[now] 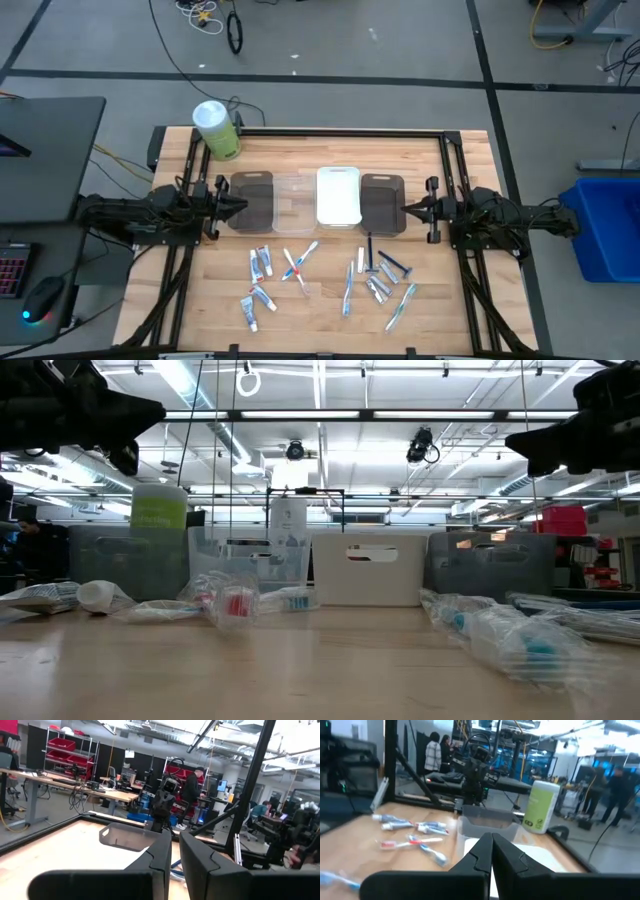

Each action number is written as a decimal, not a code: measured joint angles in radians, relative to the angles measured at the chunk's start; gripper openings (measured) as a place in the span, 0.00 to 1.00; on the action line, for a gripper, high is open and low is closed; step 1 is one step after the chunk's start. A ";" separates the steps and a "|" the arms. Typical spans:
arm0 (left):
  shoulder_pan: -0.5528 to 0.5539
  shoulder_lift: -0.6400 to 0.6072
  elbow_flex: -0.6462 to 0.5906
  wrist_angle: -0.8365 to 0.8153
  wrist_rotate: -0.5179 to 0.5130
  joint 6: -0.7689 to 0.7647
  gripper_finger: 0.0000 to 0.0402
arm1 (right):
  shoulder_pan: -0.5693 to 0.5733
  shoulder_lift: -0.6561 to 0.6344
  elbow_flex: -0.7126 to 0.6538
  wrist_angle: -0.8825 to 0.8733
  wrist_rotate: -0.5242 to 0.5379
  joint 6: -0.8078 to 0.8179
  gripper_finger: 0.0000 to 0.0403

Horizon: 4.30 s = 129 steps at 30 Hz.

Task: Pick & Place Travel size toiletries
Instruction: Put the green toothbrush into the transparent bin

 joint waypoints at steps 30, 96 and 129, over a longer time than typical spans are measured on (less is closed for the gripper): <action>-0.001 0.182 0.206 -0.015 -0.017 0.026 0.02 | 0.000 0.037 0.075 0.212 0.162 0.333 0.02; -0.001 0.618 0.830 -0.349 -0.065 0.296 0.04 | 0.450 0.893 0.802 -0.318 0.027 0.287 0.02; -0.001 0.710 0.829 -0.348 -0.007 0.318 0.05 | 0.635 1.153 0.802 -0.794 -0.096 0.330 0.35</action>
